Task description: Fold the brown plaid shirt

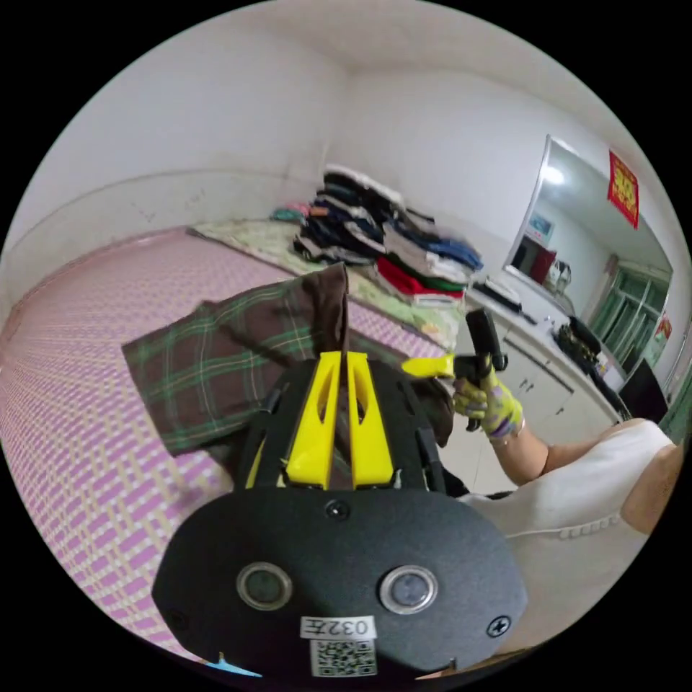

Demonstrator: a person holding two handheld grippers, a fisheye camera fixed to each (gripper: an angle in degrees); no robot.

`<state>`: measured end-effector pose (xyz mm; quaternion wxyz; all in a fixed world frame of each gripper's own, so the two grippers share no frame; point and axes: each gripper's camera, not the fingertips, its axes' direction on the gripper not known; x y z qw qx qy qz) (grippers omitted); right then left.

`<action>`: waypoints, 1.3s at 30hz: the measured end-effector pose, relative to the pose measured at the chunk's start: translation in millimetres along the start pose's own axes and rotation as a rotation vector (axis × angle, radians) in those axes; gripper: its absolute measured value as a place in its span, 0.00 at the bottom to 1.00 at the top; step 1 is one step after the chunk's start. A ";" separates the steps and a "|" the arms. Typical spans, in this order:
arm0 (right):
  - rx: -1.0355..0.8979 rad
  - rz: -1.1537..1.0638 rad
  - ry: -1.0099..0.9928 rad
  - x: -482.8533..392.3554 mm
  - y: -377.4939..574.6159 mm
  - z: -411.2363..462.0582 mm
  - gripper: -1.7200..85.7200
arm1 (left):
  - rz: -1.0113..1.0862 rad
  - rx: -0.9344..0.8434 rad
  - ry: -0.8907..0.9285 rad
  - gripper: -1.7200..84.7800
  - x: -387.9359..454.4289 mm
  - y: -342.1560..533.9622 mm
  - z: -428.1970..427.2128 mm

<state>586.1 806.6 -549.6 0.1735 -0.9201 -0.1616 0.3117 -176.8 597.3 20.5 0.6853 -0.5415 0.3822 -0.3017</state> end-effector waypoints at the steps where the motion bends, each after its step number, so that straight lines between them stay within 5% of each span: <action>1: -0.010 0.030 0.002 5.8 -1.4 0.5 0.16 | -0.009 -0.030 0.018 0.01 1.4 5.6 15.6; 14: -0.178 0.226 0.124 32.5 -24.1 22.4 0.14 | -0.038 -0.143 0.190 0.06 27.8 72.2 88.2; 17: -0.241 0.141 0.259 8.7 -32.1 25.3 0.06 | -0.133 -0.102 0.152 0.11 9.7 93.8 50.6; 22: -0.231 -0.079 0.311 -54.4 -65.8 16.9 0.03 | -0.362 -0.096 -0.216 0.13 -23.2 167.4 -23.5; 29: -0.222 -0.365 0.216 -153.8 -173.5 63.1 0.03 | -0.451 -0.101 -0.250 0.11 -18.5 216.1 -39.9; 39: 0.038 -0.331 0.262 -182.5 -291.7 35.0 0.02 | -0.406 -0.043 -0.100 0.00 -21.2 190.7 -58.5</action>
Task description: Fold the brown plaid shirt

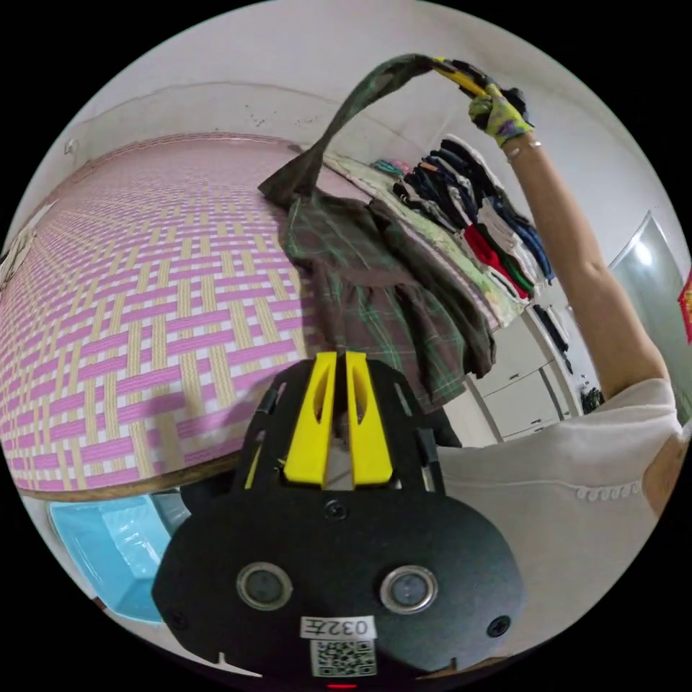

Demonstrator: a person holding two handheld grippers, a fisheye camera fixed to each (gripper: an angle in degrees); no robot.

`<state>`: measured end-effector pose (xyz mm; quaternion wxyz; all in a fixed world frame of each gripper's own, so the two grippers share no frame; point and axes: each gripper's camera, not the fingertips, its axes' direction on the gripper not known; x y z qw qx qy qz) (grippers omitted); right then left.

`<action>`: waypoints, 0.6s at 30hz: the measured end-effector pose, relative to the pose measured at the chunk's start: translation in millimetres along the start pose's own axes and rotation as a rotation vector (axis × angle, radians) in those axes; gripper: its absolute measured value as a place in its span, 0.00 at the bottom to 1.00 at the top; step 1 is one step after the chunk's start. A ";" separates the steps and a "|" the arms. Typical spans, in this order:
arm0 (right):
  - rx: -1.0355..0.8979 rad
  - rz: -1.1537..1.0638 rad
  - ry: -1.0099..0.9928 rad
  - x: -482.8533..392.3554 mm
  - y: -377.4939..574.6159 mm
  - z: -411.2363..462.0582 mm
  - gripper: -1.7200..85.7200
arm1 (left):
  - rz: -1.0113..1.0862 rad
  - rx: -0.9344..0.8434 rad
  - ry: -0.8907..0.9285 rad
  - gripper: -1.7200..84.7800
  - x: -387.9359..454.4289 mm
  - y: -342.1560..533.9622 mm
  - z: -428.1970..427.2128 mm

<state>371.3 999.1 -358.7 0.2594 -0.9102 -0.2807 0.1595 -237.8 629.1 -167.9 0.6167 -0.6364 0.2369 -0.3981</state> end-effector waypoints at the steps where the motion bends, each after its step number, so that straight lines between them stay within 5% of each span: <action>1: 0.001 0.007 -0.003 3.7 -2.2 -7.4 0.02 | 0.012 0.011 0.030 0.00 1.2 -3.9 -5.0; 5: 0.023 0.048 0.127 30.0 -2.2 -64.8 0.02 | 0.159 0.021 0.242 0.00 33.6 -43.8 -20.0; 12: 0.006 0.203 0.354 102.8 45.9 -113.9 0.02 | 0.262 -0.216 0.318 0.01 89.1 -90.7 60.6; 18: -0.041 0.236 0.340 127.5 81.7 -113.3 0.02 | 0.204 -0.333 0.340 0.01 79.4 -100.8 100.7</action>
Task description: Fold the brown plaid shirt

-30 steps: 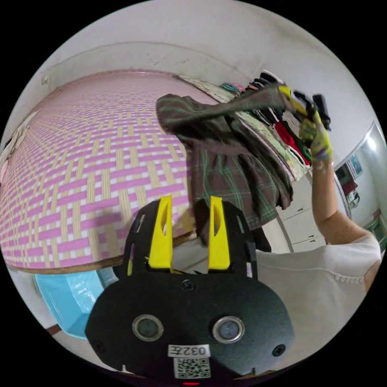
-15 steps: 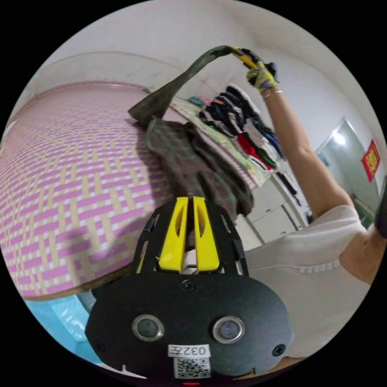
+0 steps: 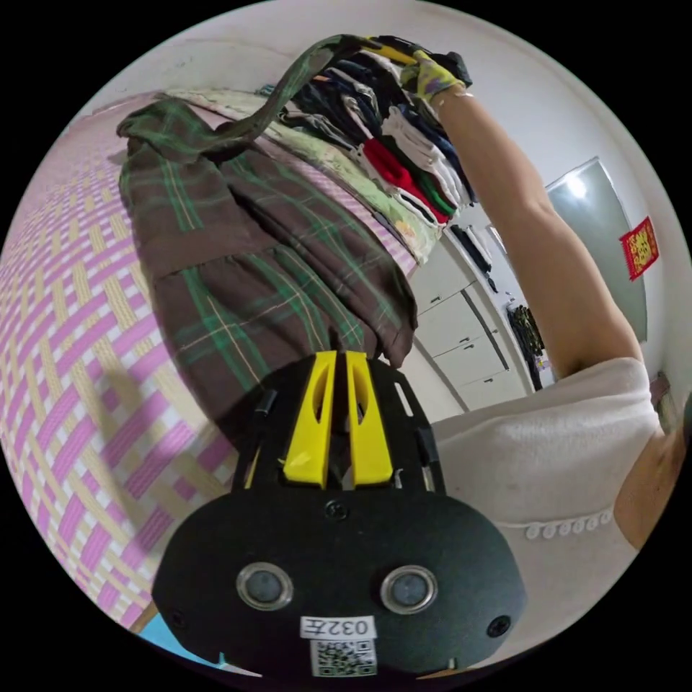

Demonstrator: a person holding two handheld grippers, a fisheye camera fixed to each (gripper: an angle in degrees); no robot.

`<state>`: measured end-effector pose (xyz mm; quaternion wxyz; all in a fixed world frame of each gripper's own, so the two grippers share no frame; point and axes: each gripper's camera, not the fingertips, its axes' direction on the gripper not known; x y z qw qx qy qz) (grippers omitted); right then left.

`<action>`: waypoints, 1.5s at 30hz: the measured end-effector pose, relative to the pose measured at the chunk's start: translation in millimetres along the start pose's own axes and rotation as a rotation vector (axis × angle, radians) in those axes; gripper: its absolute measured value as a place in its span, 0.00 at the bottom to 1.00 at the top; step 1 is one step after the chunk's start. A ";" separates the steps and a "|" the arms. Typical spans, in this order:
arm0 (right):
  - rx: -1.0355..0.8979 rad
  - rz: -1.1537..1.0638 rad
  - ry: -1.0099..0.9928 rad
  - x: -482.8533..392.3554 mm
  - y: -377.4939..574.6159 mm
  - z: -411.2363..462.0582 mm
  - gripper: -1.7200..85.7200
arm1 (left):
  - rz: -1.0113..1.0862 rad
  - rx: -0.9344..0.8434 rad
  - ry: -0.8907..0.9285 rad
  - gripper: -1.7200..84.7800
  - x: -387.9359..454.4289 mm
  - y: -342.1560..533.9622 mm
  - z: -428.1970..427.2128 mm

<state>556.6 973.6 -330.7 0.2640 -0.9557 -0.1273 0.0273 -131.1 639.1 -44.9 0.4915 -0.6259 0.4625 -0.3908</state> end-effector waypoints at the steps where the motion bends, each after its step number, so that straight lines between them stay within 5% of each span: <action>1: 0.003 -0.012 -0.009 -1.9 2.0 -1.7 0.02 | 0.000 0.003 0.006 0.01 -1.0 -0.4 -2.5; 5: 0.002 -0.202 -0.107 -43.4 15.3 -21.5 0.02 | 0.043 0.016 0.091 0.08 -1.1 -4.2 -21.4; 12: -0.127 -0.865 -0.354 -202.8 117.4 -48.3 0.02 | 0.051 0.039 0.105 0.06 -7.2 -15.1 -39.5; 18: -0.404 -1.142 -0.269 -277.8 233.2 -5.6 0.02 | 0.072 0.060 0.184 0.06 -10.4 -22.2 -67.2; 23: -0.457 -1.132 -0.270 -266.8 280.1 10.8 0.02 | 0.151 0.215 0.234 0.01 -20.7 -13.3 -141.7; 28: -0.488 -1.141 -0.276 -250.9 317.3 27.3 0.02 | -0.025 0.403 0.161 0.01 -84.6 -40.3 -218.7; 38: -0.456 -1.052 -0.332 -215.5 345.9 41.9 0.02 | -0.278 0.434 0.265 0.11 -227.5 -251.4 -250.3; 45: -0.428 -0.956 -0.448 -189.8 349.2 58.3 0.02 | -0.402 0.481 0.308 0.06 -274.7 -340.4 -256.5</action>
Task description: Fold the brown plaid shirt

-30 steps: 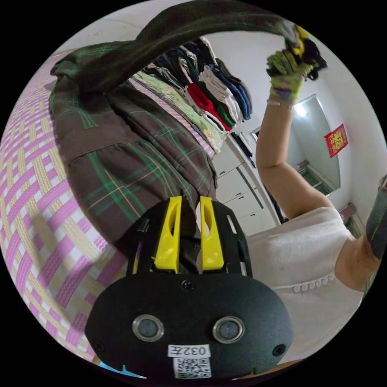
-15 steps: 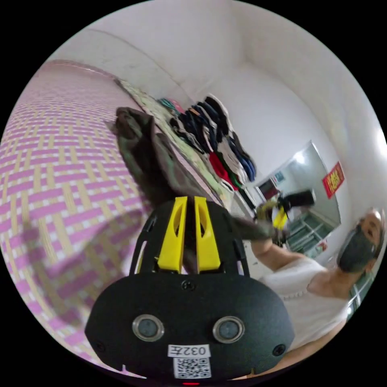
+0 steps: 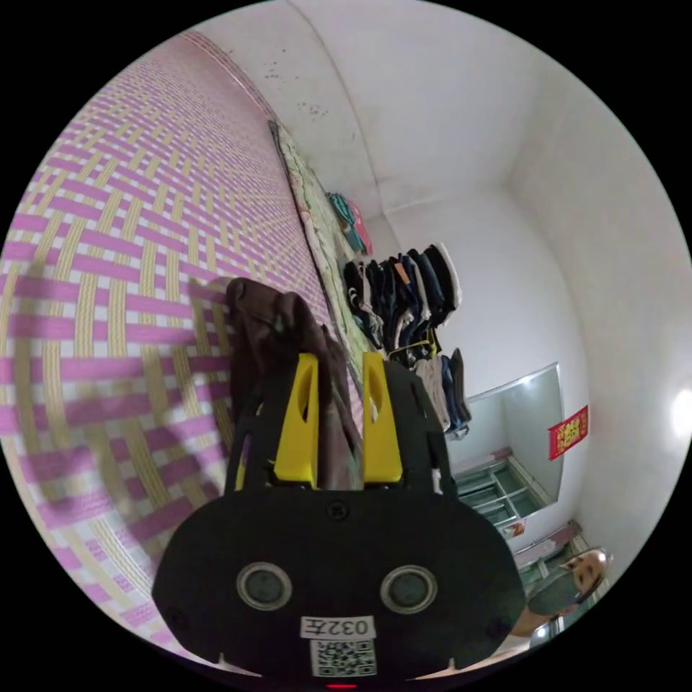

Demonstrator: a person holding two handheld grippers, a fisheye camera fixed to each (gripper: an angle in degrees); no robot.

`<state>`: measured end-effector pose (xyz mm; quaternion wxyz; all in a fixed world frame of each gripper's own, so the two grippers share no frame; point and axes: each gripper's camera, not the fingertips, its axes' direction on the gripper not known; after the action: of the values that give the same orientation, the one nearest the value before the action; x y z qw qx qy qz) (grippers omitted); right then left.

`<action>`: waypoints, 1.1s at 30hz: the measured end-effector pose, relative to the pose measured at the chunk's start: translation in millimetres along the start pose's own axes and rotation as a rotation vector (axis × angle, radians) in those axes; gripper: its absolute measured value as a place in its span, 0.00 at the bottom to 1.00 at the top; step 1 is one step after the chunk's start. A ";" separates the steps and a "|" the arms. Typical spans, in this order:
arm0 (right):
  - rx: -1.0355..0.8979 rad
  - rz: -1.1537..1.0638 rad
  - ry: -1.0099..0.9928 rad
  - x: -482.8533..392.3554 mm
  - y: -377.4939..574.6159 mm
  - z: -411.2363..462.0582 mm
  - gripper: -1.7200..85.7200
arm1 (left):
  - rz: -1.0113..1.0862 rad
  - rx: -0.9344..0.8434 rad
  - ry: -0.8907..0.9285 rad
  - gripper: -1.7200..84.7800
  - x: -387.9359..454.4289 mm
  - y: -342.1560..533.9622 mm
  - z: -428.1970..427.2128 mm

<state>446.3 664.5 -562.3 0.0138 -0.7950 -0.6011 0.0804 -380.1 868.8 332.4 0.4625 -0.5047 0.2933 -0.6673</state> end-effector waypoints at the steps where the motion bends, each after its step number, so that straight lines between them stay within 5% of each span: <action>1: -0.003 0.004 -0.002 1.6 0.7 2.6 0.02 | 0.001 -0.012 -0.014 0.04 -0.5 -5.7 3.8; 8: -0.122 0.066 0.050 22.9 -1.5 40.1 0.03 | 0.016 -0.197 -0.268 0.01 -20.1 -35.1 54.3; 16: -0.149 0.166 -0.068 56.8 -3.9 41.3 0.12 | 0.068 -0.166 -0.173 0.08 -1.7 -19.6 36.0; 24: 0.244 0.683 -0.140 107.6 85.1 -22.8 0.10 | 0.188 -0.263 -0.199 0.10 54.3 152.4 -46.1; 33: 0.273 0.894 -0.165 144.6 86.2 -1.4 0.13 | 0.202 -0.263 -0.206 0.11 64.8 320.2 -42.2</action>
<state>566.9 779.3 -587.3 0.0343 -0.9576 -0.1832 0.2196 -321.2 678.4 70.1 0.4849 -0.5945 0.3783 -0.5179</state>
